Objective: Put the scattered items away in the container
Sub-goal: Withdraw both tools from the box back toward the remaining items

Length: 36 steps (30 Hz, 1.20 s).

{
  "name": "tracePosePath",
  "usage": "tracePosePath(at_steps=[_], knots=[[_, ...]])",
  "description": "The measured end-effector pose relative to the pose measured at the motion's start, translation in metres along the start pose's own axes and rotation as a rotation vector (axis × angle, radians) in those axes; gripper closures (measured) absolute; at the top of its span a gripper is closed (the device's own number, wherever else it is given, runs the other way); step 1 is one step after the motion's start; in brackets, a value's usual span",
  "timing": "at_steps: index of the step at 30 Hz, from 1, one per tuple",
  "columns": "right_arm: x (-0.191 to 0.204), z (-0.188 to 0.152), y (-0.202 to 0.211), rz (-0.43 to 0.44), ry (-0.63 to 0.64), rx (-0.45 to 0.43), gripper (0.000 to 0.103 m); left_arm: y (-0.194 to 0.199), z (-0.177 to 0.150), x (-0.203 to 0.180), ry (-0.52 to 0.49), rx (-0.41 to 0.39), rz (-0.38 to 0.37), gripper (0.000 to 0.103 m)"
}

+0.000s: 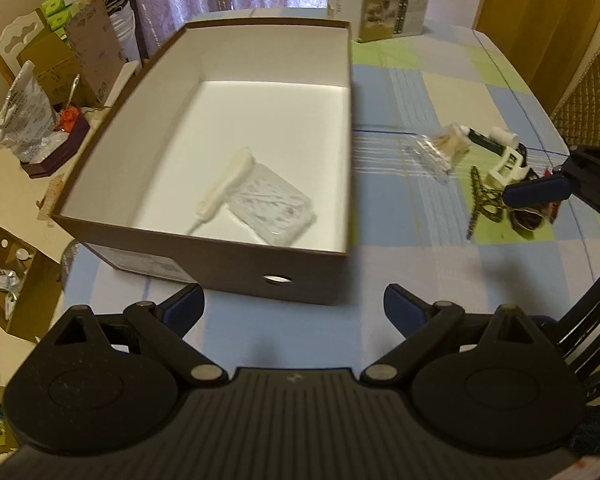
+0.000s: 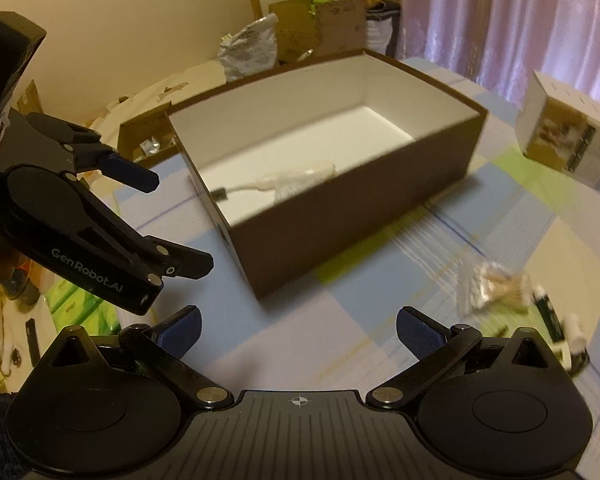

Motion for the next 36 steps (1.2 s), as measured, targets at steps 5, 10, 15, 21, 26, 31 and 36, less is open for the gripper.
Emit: tracePosePath(at_steps=[5, 10, 15, 21, 26, 31, 36], knots=[[-0.023, -0.023, 0.012, -0.019, -0.062, 0.010, 0.002, -0.004, -0.004, -0.027, -0.006, 0.005, -0.039, 0.008], [-0.052, -0.046, 0.031, -0.054, -0.141, 0.004, 0.002, -0.005, 0.000, -0.059, -0.040, -0.007, -0.079, 0.008], [-0.080, -0.068, 0.054, -0.108, -0.220, -0.011, 0.002, -0.011, 0.009, -0.092, -0.088, -0.011, -0.114, 0.008], [-0.111, -0.091, 0.077, -0.177, -0.301, -0.021, 0.002, -0.024, 0.020, -0.127, -0.144, -0.013, -0.151, 0.008], [-0.133, -0.112, 0.085, -0.223, -0.369, -0.018, 0.002, -0.038, 0.025, -0.150, -0.188, -0.012, -0.175, 0.009], [-0.157, -0.127, 0.087, -0.276, -0.445, -0.019, 0.002, -0.053, 0.030, -0.165, -0.214, -0.013, -0.203, 0.010], [-0.175, -0.132, 0.087, -0.311, -0.501, -0.031, 0.002, -0.067, 0.038, -0.173, -0.238, -0.019, -0.214, 0.012]])
Point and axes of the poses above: each gripper's, at about its wrist camera, not at the fingertips, and y roughly against the way its jaws point, x to its left, z to its top, the point moved 5 cm from there along -y, roughly the way its jaws point, and after that the axes turned 2 degrees about -z, right-handed, at the moved point
